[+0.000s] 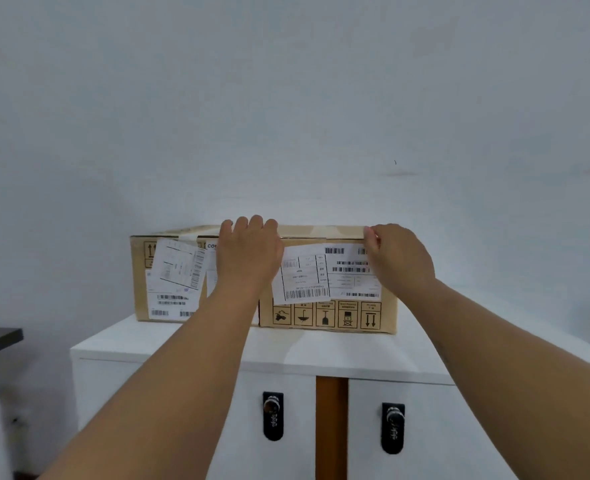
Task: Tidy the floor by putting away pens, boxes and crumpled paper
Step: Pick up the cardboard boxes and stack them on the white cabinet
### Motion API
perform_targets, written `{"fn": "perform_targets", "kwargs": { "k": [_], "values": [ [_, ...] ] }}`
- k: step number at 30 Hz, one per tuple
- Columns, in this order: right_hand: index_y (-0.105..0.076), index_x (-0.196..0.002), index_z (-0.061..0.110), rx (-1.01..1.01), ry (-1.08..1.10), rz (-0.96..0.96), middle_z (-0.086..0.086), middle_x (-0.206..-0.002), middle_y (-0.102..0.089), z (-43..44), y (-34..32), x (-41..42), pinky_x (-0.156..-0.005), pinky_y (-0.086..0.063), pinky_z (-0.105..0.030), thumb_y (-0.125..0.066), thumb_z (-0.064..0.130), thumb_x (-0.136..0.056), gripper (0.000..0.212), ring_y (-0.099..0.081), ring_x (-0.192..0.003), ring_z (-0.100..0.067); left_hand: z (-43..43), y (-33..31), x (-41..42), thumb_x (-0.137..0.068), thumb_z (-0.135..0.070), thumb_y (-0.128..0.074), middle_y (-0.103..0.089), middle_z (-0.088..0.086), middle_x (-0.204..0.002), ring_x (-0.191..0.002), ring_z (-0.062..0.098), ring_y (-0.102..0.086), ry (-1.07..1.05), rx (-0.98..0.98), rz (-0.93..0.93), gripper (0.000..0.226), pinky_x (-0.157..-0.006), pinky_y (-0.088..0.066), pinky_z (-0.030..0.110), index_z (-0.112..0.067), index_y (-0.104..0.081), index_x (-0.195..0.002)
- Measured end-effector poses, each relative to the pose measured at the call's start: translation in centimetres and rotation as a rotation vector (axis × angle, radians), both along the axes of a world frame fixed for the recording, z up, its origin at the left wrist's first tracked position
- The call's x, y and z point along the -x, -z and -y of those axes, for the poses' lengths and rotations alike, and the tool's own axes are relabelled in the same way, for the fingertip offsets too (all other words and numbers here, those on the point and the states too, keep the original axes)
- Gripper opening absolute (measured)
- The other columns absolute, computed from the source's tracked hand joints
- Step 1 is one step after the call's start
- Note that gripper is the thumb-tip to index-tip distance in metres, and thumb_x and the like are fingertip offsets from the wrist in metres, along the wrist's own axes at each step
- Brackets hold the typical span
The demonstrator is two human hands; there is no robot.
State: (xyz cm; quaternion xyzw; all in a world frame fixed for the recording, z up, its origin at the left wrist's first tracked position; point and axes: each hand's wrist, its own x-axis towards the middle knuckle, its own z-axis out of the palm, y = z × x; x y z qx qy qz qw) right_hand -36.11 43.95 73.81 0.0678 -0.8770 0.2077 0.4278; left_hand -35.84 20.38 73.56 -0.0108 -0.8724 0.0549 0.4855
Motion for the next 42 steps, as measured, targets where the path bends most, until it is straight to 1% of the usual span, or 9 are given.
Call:
{"fn": "perform_targets", "kwargs": {
  "k": [2,5,8,10,19,25,28,34,42],
  "values": [
    [-0.061,-0.091,0.014,-0.027,-0.007,-0.036,0.001,-0.09,-0.059,0.4,0.8,-2.3,-0.072,-0.049,-0.039,-0.036,0.028,-0.098,0.029,-0.057,-0.089,-0.024,-0.2,0.5,-2.2,-0.096,-0.028,-0.044,-0.065,0.005,-0.101,-0.093,0.028,-0.059,0.014,0.001,0.003,0.029,-0.086,-0.042,0.042,-0.013,-0.065,-0.109],
    [-0.06,-0.114,0.013,-0.107,-0.057,-0.047,-0.002,-0.112,-0.062,1.1,2.6,-5.6,-0.085,-0.052,-0.038,-0.04,0.024,-0.096,0.029,-0.056,-0.105,-0.022,-0.6,2.9,-5.8,-0.095,-0.034,-0.041,-0.064,0.004,-0.11,-0.101,0.027,-0.058,0.04,0.001,0.067,0.035,-0.087,-0.043,0.042,-0.015,-0.062,-0.116],
    [-0.047,-0.139,0.009,-0.245,-0.109,0.076,-0.008,-0.142,-0.051,2.5,5.1,-8.1,-0.11,-0.039,-0.039,-0.041,0.023,-0.1,0.042,-0.042,-0.134,-0.028,0.2,6.1,-9.4,-0.092,-0.037,-0.044,-0.066,0.005,-0.109,-0.098,0.028,-0.059,0.03,-0.003,0.127,0.038,-0.083,-0.044,0.042,-0.014,-0.064,-0.115],
    [-0.041,-0.145,0.012,-0.333,-0.137,0.161,-0.005,-0.149,-0.044,4.0,6.8,-9.2,-0.116,-0.031,-0.042,-0.041,0.026,-0.1,0.047,-0.031,-0.143,-0.028,1.1,7.6,-11.7,-0.091,-0.038,-0.045,-0.067,0.007,-0.11,-0.098,0.029,-0.059,0.008,-0.015,0.16,0.041,-0.084,-0.044,0.043,-0.013,-0.065,-0.116],
    [-0.032,-0.15,0.02,-0.494,-0.445,0.334,-0.005,-0.157,-0.032,17.3,11.8,-13.4,-0.12,-0.017,-0.046,-0.039,0.037,-0.097,0.056,-0.019,-0.147,-0.031,10.8,14.5,-24.4,-0.093,-0.049,-0.038,-0.064,0.003,-0.123,-0.108,0.025,-0.058,-0.312,-0.102,0.376,0.05,-0.092,-0.044,0.041,-0.018,-0.057,-0.128],
    [-0.039,-0.146,0.023,-0.588,-0.732,0.353,-0.008,-0.147,-0.043,28.8,14.8,-20.1,-0.111,-0.032,-0.045,-0.045,0.038,-0.094,0.055,-0.034,-0.136,-0.032,17.6,18.3,-35.7,-0.092,-0.051,-0.04,-0.061,0.002,-0.124,-0.111,0.024,-0.056,-0.612,-0.247,0.441,0.049,-0.088,-0.048,0.04,-0.021,-0.056,-0.128],
    [-0.037,-0.148,0.024,-0.686,-0.955,0.38,-0.01,-0.144,-0.045,34.8,16.2,-25.7,-0.109,-0.035,-0.047,-0.046,0.04,-0.093,0.058,-0.035,-0.133,-0.034,20.0,20.0,-43.7,-0.094,-0.052,-0.04,-0.059,0.002,-0.128,-0.115,0.024,-0.055,-0.787,-0.355,0.451,0.05,-0.089,-0.049,0.039,-0.022,-0.053,-0.132],
    [-0.032,-0.15,0.025,-0.801,-1.325,0.417,-0.01,-0.15,-0.039,42.0,19.4,-39.1,-0.113,-0.032,-0.048,-0.044,0.042,-0.097,0.057,-0.029,-0.139,-0.035,20.2,23.4,-59.2,-0.094,-0.052,-0.04,-0.053,0.004,-0.136,-0.122,0.027,-0.051,-1.136,-0.55,0.494,0.054,-0.094,-0.046,0.044,-0.022,-0.047,-0.138],
    [-0.036,-0.147,0.026,-1.04,-1.491,0.408,-0.007,-0.148,-0.038,45.1,25.5,-51.8,-0.104,-0.038,-0.048,-0.044,0.042,-0.096,0.054,-0.031,-0.136,-0.033,16.5,30.7,-73.8,-0.096,-0.047,-0.042,-0.052,0.002,-0.136,-0.12,0.026,-0.051,-1.397,-0.882,0.517,0.051,-0.09,-0.049,0.043,-0.022,-0.045,-0.141]
  ]
}}
